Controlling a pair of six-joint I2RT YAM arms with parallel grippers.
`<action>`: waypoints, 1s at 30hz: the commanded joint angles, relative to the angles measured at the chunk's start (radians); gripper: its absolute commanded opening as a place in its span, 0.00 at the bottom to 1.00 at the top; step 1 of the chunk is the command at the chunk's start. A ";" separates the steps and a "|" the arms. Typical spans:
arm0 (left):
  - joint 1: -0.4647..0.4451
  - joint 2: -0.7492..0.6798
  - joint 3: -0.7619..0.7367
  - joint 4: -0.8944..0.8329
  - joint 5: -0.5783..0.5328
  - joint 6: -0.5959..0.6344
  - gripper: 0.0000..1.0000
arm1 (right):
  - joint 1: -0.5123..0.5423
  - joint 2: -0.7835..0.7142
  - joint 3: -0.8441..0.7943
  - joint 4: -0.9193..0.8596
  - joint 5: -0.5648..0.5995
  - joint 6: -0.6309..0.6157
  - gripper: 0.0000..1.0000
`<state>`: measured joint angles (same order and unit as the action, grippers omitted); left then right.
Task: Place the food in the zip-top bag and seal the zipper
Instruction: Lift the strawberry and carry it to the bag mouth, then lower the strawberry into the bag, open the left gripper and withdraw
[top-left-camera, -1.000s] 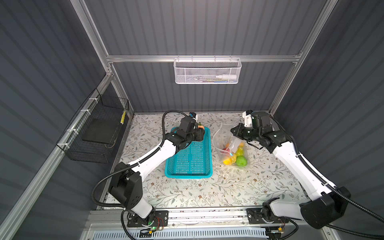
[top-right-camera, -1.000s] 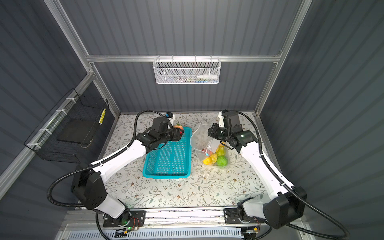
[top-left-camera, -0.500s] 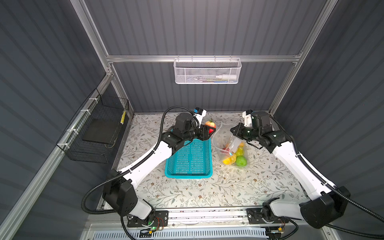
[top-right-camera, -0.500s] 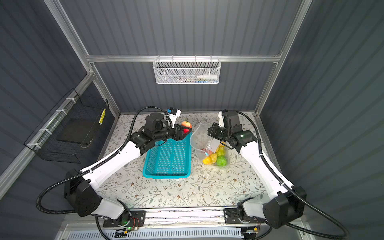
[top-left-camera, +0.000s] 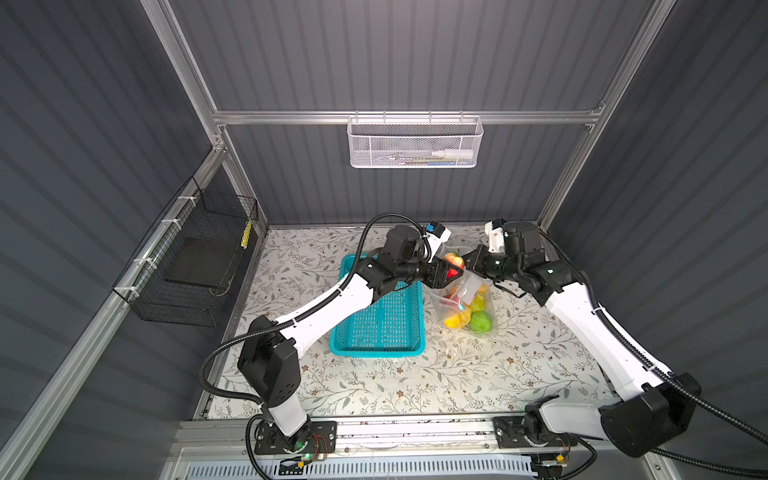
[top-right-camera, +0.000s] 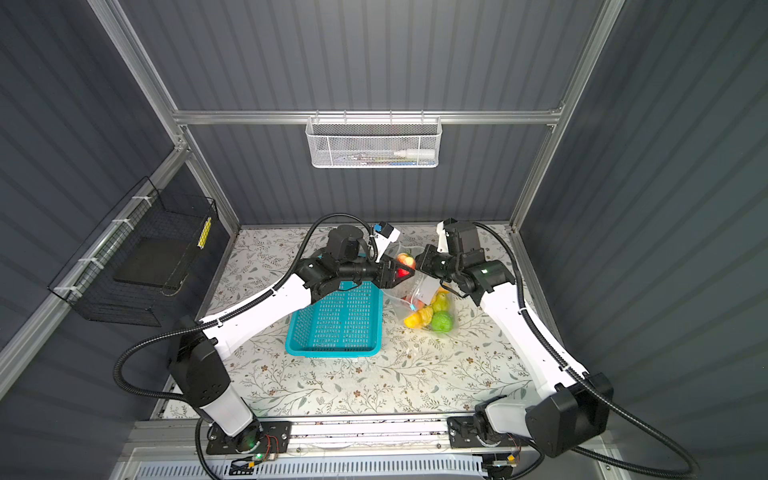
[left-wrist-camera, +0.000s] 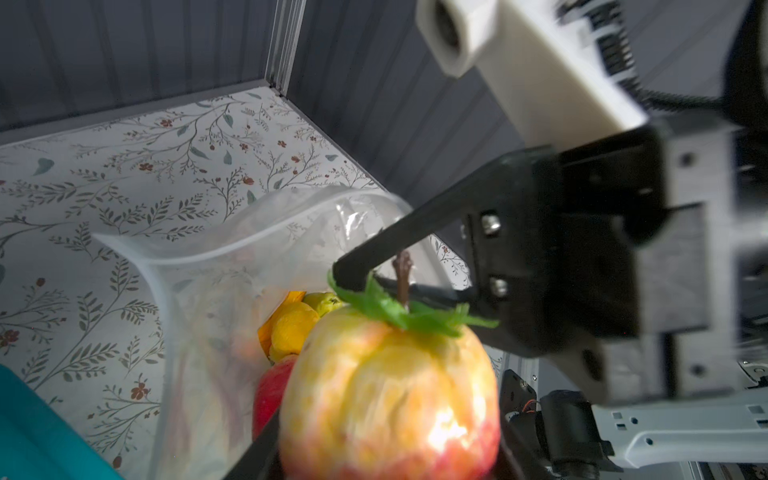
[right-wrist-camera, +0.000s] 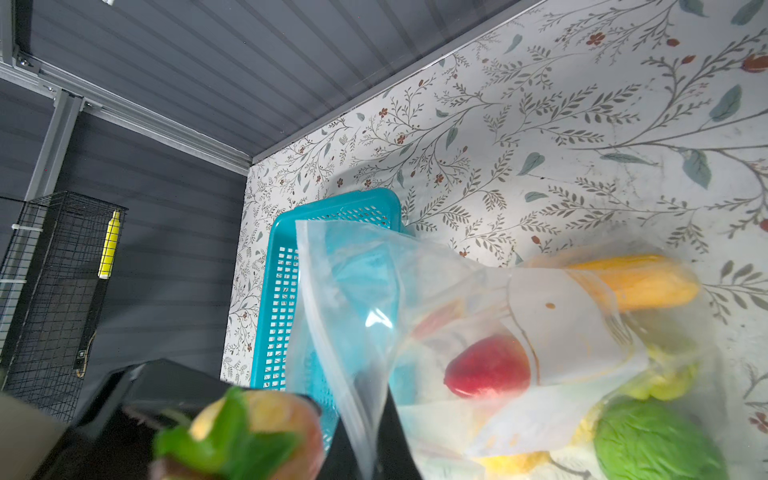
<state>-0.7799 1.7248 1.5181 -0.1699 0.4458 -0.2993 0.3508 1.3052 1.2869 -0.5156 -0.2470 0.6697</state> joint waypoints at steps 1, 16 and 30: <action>0.004 0.041 0.056 -0.076 0.001 -0.006 0.52 | 0.003 -0.011 0.024 0.031 -0.003 -0.017 0.00; 0.002 0.110 0.152 -0.280 -0.148 -0.017 0.59 | 0.004 -0.035 -0.007 0.047 -0.003 -0.020 0.00; 0.004 0.031 0.195 -0.210 -0.094 -0.095 0.75 | 0.004 -0.040 -0.011 0.052 -0.003 -0.008 0.00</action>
<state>-0.7792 1.8160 1.6855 -0.4110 0.3317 -0.3637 0.3508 1.2846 1.2793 -0.4934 -0.2462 0.6628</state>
